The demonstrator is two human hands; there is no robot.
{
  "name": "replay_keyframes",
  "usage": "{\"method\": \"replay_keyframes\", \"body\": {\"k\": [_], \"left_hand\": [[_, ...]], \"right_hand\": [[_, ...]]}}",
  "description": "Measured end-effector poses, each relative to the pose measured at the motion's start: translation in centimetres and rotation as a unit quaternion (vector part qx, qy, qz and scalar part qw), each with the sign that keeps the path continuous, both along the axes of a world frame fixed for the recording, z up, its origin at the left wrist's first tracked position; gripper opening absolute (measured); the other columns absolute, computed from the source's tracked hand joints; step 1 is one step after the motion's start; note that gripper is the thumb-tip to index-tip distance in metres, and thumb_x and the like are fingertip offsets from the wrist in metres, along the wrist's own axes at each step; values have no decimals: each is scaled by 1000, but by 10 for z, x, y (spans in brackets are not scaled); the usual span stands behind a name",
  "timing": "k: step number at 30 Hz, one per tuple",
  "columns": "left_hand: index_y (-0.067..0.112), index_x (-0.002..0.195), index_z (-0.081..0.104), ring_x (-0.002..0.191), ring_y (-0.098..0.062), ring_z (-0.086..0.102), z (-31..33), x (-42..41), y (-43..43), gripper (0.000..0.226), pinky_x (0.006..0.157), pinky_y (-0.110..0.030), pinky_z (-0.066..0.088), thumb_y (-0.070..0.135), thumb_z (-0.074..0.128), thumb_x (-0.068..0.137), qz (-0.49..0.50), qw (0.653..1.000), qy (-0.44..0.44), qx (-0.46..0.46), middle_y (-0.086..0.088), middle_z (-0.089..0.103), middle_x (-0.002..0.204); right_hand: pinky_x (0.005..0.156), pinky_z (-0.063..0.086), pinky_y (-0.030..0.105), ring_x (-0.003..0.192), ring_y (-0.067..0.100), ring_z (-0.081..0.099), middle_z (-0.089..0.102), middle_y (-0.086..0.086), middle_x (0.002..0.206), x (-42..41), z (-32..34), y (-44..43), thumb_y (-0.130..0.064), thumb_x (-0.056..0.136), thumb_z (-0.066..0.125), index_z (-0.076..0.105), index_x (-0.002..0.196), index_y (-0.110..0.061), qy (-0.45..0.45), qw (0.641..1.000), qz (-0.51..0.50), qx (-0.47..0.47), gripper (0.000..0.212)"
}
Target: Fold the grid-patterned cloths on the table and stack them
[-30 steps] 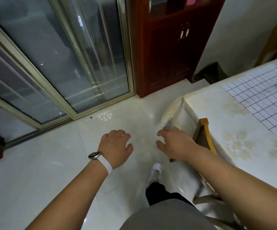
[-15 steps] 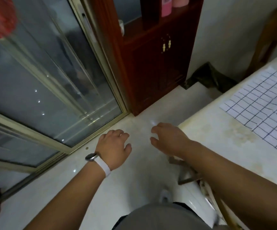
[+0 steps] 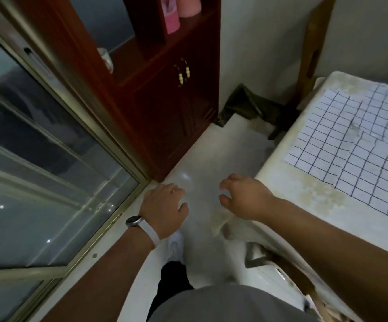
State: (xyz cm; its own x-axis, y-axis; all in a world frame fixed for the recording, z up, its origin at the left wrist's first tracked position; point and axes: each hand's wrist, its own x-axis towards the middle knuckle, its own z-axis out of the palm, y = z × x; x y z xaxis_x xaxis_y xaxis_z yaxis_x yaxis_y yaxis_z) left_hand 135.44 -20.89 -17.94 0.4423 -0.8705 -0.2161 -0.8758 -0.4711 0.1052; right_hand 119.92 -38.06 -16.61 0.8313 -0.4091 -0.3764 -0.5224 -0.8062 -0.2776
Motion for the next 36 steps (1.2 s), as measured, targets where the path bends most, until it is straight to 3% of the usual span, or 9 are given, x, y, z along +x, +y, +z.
{"method": "replay_keyframes", "body": {"k": [6,11,15,22,27,36], "left_hand": [[17,106,64,101,-26,55,-13,96,-49,35,83,-38,45,38,47,83,-85,996,0,-12,-2,62,111],[22,95,64,96,-25,55,-6,180,-89,29,76,-36,41,40,47,81,-141,989,-13,-41,3,62,103],[21,93,64,98,-26,55,1,226,-118,24,78,-38,42,38,50,82,-175,983,-7,-61,1,62,106],[23,114,62,112,-24,51,3,256,-157,34,88,-36,38,38,50,86,-218,975,19,-44,3,58,123],[22,108,65,106,-25,55,2,263,-189,43,84,-36,42,42,41,78,-235,971,23,-40,2,62,115],[21,108,67,107,-27,56,-7,272,-272,42,84,-37,43,39,46,77,-254,967,21,-18,0,63,116]], "right_hand": [[92,47,39,114,30,54,53,6,129,76,-3,-20,-47,94,44,53,130,-23,19,997,-79,-17,44],[92,48,42,112,29,55,54,5,126,139,2,-28,-49,94,42,53,128,-22,34,991,-124,-22,45],[92,48,41,112,29,54,54,5,126,170,9,-39,-48,95,42,53,129,-21,36,986,-162,-30,45],[95,47,41,117,28,52,52,4,131,188,14,-58,-48,95,43,51,133,-24,39,972,-228,-43,46],[93,47,38,117,26,52,52,4,129,192,10,-79,-47,96,42,50,134,-23,40,963,-262,-40,46],[94,46,39,118,29,52,52,4,131,198,-17,-153,-48,95,43,51,133,-24,24,958,-286,-6,46]]}}
